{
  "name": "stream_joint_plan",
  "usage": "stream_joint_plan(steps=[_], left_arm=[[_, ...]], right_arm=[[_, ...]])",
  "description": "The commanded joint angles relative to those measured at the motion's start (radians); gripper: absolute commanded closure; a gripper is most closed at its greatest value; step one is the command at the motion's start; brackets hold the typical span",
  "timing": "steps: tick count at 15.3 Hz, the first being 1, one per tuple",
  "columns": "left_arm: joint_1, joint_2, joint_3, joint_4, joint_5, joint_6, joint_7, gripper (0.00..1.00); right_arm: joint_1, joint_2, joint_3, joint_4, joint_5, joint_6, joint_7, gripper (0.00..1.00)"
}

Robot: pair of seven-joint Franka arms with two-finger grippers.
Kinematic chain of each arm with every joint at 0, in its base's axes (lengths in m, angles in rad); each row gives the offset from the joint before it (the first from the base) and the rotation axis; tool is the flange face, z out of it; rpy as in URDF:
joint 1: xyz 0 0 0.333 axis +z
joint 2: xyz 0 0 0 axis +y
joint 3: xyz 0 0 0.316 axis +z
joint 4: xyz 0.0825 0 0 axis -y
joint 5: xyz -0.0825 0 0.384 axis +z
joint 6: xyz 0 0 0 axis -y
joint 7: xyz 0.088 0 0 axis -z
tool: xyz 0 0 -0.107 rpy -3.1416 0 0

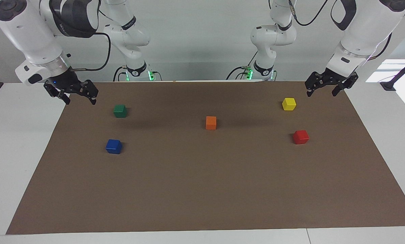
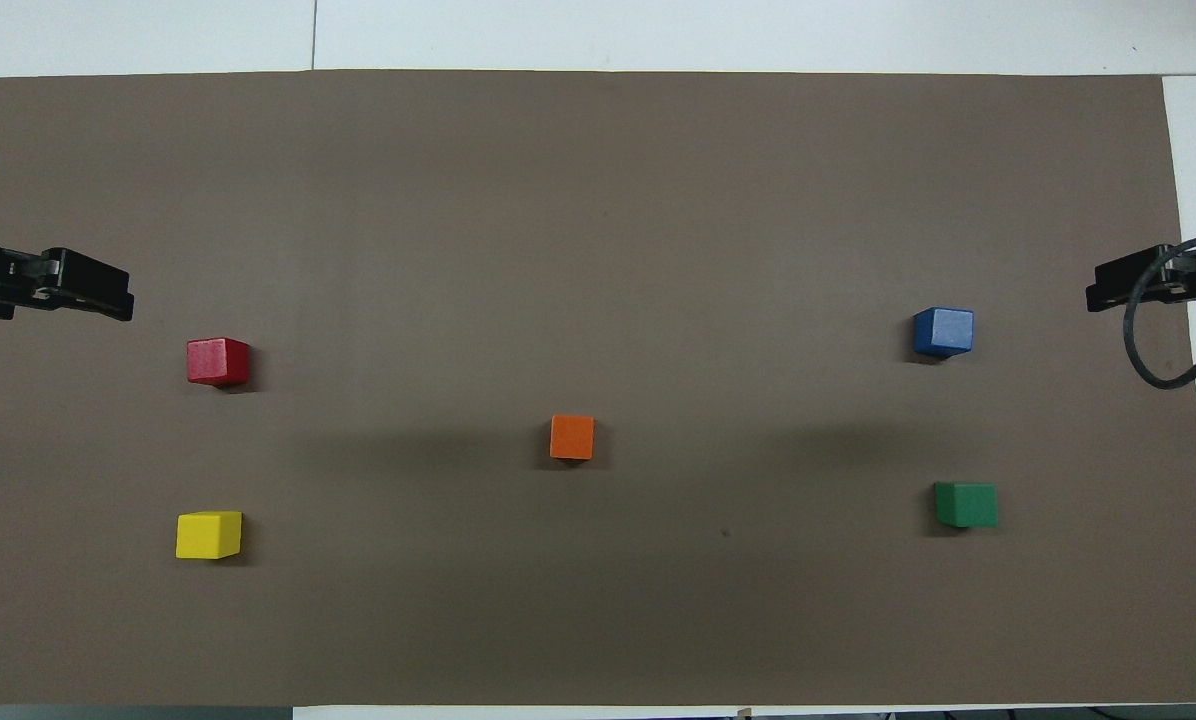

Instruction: Transfer red block to right arm and stack on blue block

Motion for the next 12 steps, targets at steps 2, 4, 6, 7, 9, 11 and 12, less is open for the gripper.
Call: stream_joint_plan(steps=[2,4,6,7,9,11,12], left_arm=[[-0.006,-0.010,0.006,-0.014,-0.006,0.015,-0.010,0.00],[-0.008,-0.011,0.007,-0.014,-0.006,0.015,-0.003,0.00],[-0.008,-0.014,0.007,-0.017,-0.006,0.017,-0.010,0.00],[-0.008,-0.016,0.009,-0.028,-0.006,0.011,-0.013,0.00],[-0.011,-0.031,0.009,-0.042,-0.003,0.023,-0.024,0.00],[-0.008,-0.045,0.009,-0.095,-0.003,0.089,-0.023,0.00],[-0.006,-0.066,0.009,-0.133,-0.003,0.112,-0.024,0.00]], right_arm=[[-0.011,-0.024,0.008,-0.028,0.006,0.008,-0.012,0.00],[-0.011,-0.022,0.008,-0.025,0.017,0.007,-0.009,0.00],[-0.011,-0.022,0.008,-0.025,0.017,0.007,-0.007,0.00],[-0.011,-0.024,0.008,-0.025,0.017,0.007,-0.010,0.00],[-0.012,-0.024,0.008,-0.028,0.017,0.004,-0.015,0.00],[-0.011,-0.024,0.008,-0.026,0.017,0.003,-0.014,0.00],[-0.011,-0.024,0.008,-0.026,0.017,0.001,-0.014,0.00]])
